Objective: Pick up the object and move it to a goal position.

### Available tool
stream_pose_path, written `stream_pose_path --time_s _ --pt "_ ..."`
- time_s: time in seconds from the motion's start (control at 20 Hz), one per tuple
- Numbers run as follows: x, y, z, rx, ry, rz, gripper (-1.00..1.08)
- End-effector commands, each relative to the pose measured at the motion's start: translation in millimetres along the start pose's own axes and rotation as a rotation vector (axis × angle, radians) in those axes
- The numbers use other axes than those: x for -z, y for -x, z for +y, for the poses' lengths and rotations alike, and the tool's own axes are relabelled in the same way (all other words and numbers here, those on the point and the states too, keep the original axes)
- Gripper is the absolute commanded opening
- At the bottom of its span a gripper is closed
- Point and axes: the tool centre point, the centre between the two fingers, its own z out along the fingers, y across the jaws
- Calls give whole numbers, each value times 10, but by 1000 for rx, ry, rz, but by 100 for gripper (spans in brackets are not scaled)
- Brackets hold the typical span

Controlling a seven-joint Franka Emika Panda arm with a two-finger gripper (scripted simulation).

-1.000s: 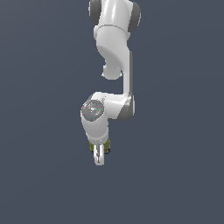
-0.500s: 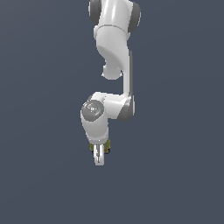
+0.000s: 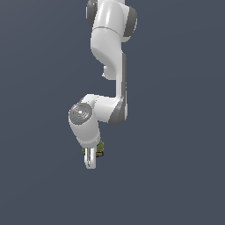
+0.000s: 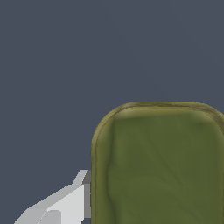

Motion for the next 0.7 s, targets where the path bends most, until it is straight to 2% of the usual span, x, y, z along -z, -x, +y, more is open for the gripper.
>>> stream_pose_path --time_s 0.0,0.4,0.65 --pt "50 -155 -53 0 -5 1 -100" --pt "127 -688 -205 0 -5 1 -100" --pt "161 -926 -280 0 -5 1 -100"
